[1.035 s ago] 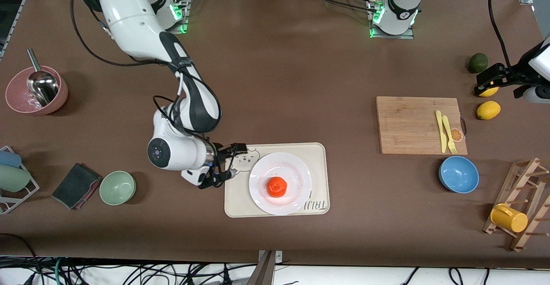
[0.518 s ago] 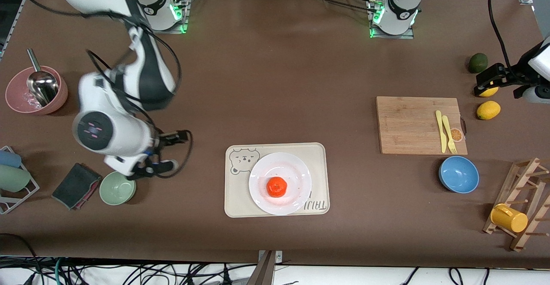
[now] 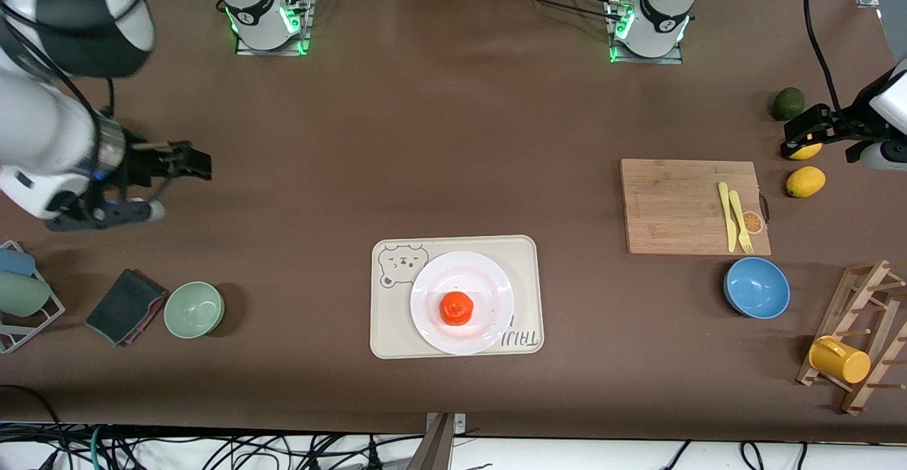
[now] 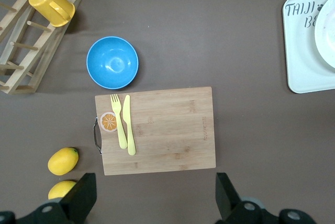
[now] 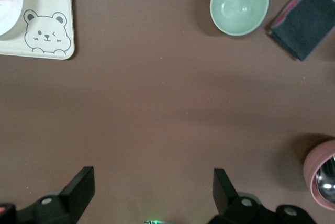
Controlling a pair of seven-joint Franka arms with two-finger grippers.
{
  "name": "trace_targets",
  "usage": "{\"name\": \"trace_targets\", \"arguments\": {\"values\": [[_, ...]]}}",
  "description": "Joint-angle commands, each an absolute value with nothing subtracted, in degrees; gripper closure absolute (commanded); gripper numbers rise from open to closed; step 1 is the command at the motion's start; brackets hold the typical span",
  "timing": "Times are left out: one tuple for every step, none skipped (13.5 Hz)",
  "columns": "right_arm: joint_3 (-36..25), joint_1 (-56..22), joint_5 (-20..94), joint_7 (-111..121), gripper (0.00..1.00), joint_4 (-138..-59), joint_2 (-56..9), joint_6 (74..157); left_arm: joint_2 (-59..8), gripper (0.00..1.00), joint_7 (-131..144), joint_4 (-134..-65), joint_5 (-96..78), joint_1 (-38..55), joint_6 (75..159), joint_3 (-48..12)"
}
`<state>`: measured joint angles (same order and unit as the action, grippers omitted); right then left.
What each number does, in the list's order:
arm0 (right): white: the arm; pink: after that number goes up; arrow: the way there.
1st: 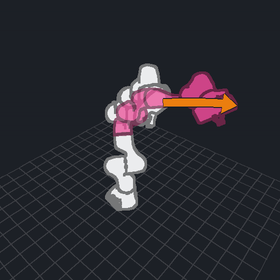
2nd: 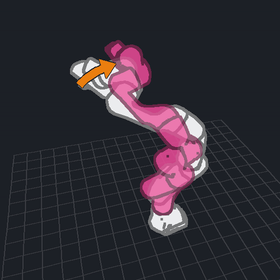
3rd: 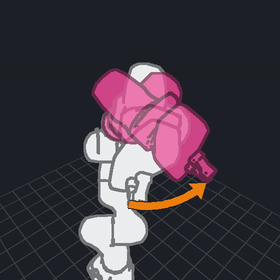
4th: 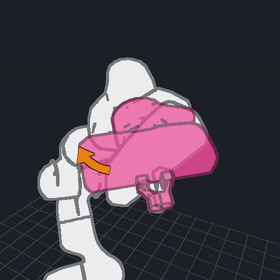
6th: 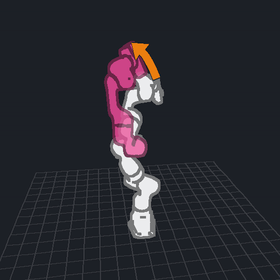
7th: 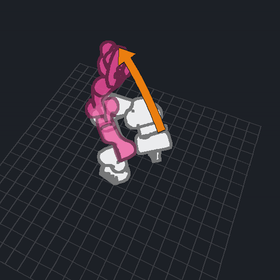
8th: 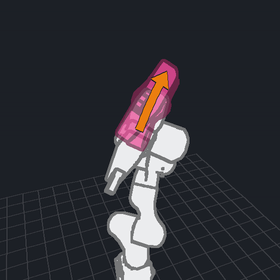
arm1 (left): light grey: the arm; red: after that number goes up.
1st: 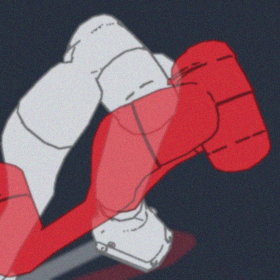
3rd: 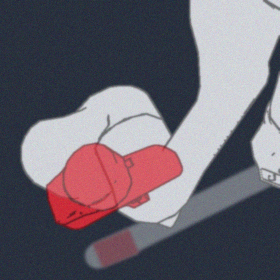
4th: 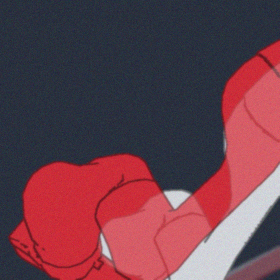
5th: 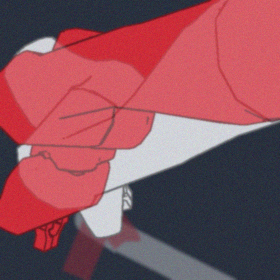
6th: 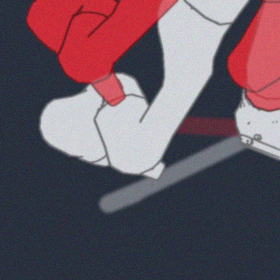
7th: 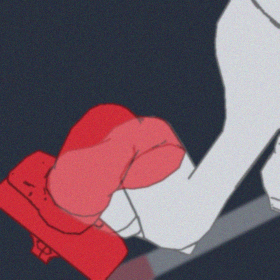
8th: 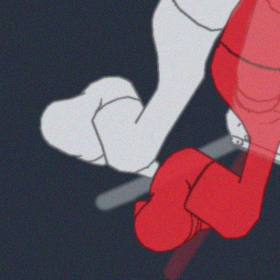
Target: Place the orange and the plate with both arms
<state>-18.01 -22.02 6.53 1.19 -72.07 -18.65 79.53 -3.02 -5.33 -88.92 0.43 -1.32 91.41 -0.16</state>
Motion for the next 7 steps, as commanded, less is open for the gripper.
{"name": "trace_targets", "arguments": {"values": [[-7.34,-8.93,5.36,0.53,0.00,-87.41,-5.93,85.40,-3.08,0.00,-6.59,-88.33,-0.53,-1.50,91.58,-0.26],[-4.77,-5.40,4.93,0.35,0.00,-89.71,-3.28,89.61,-3.08,0.00,-6.59,-88.33,-0.61,-1.49,91.58,-0.26],[-4.40,-3.53,4.75,0.44,0.00,-90.35,-2.30,93.13,-3.08,0.00,-6.59,-88.33,-0.62,-1.49,91.58,-0.26],[-3.61,-2.21,3.35,0.61,0.00,-90.35,-1.85,92.64,-3.08,0.00,-6.59,-88.33,-0.62,-1.58,91.58,-0.26],[-1.25,-0.98,-0.05,0.53,0.00,-90.35,-1.15,90.03,-3.08,0.00,-6.59,-88.33,-0.62,-1.50,91.58,-0.26],[1.03,-0.27,-1.65,-0.08,0.00,-90.87,-0.45,88.00,-3.08,0.00,-6.59,-88.33,-0.62,-1.49,91.58,-0.26],[1.32,-0.09,-1.76,-0.61,0.00,-91.92,0.43,88.15,-3.08,0.00,-6.59,-88.33,-0.62,-1.58,91.58,-0.26]]}}
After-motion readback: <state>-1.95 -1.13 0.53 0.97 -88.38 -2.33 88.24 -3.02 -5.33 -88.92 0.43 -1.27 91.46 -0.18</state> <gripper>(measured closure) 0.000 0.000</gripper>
